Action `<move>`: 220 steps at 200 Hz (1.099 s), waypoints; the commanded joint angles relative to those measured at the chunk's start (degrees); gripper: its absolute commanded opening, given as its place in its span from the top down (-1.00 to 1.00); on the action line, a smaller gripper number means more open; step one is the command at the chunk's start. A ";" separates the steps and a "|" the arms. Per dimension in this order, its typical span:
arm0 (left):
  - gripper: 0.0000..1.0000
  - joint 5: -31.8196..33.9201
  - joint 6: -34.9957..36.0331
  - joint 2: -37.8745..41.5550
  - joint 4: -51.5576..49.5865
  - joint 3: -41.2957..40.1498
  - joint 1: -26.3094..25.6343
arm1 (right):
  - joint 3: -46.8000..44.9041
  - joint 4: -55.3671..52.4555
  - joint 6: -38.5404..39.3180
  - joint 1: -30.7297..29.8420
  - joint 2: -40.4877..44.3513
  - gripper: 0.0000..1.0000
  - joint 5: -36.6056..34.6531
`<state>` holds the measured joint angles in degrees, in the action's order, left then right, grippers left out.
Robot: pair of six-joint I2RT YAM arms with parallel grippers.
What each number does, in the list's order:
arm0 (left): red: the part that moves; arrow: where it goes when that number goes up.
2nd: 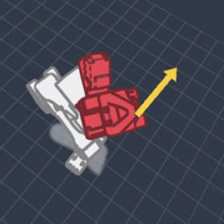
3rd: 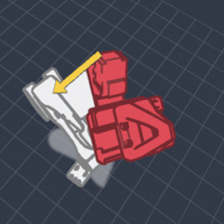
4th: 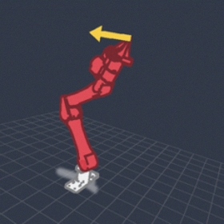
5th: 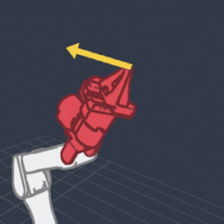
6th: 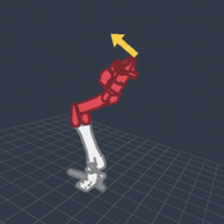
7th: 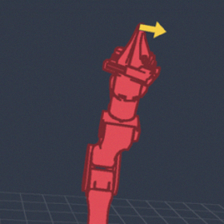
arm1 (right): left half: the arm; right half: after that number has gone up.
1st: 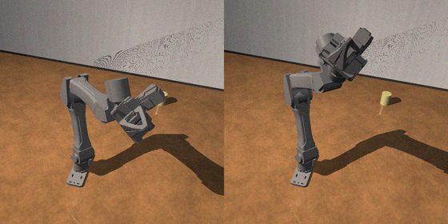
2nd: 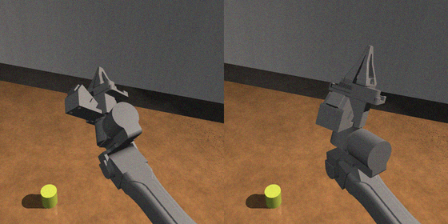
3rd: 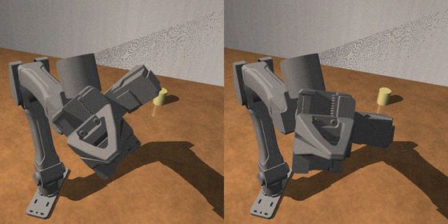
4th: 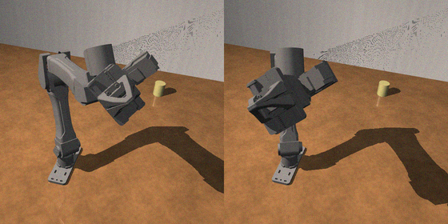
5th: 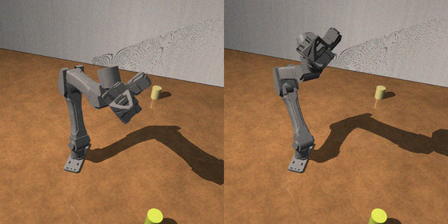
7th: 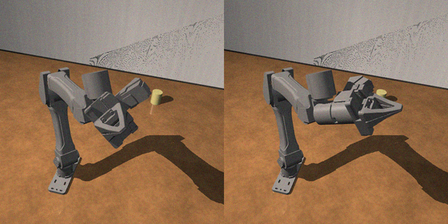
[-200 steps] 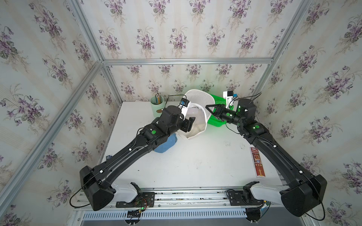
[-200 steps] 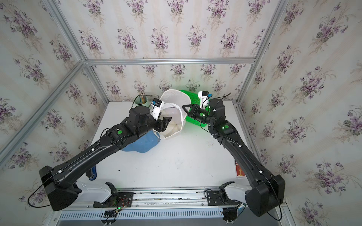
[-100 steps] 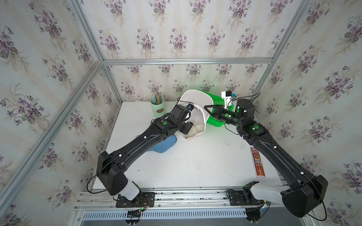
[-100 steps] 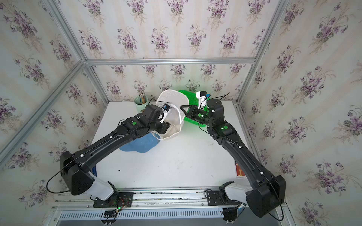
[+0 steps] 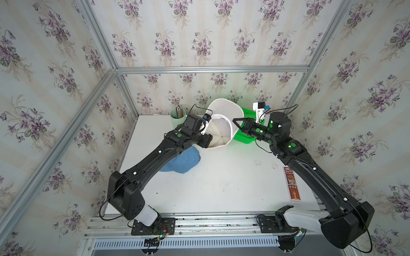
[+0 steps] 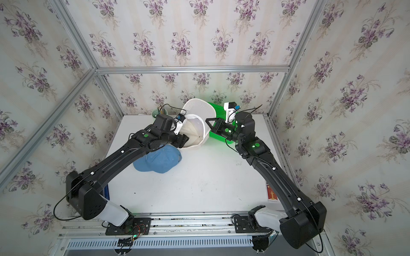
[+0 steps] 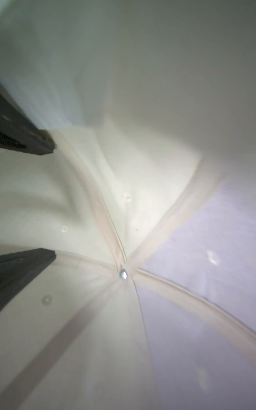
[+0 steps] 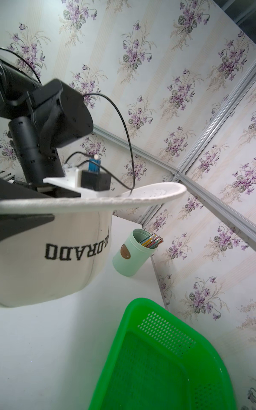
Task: Turn the baseball cap inside out
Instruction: Turn over the baseball cap.
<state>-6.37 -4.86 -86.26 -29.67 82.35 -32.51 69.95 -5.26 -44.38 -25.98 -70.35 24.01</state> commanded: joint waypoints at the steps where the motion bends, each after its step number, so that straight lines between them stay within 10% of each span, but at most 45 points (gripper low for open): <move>1: -0.49 -5.85 -7.74 4.56 1.61 0.96 0.17 | 0.62 -2.64 2.94 -0.07 -0.48 1.00 -2.46; 86: -0.56 4.00 -4.27 7.97 -4.92 1.85 1.77 | 0.18 -2.24 3.68 -0.21 -0.80 1.00 -1.94; 158: -0.57 -6.91 -2.60 2.23 -1.32 2.03 7.68 | 0.36 0.41 3.72 -1.12 -1.45 1.00 4.09; 220: 0.36 -18.43 -4.17 1.94 2.54 -0.49 10.44 | 0.71 0.26 4.57 -1.44 -1.55 1.00 5.11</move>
<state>-18.20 -7.64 -85.03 -31.33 83.46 -23.35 69.97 -7.11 -40.49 -27.33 -71.90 28.18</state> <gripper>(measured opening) 0.387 0.091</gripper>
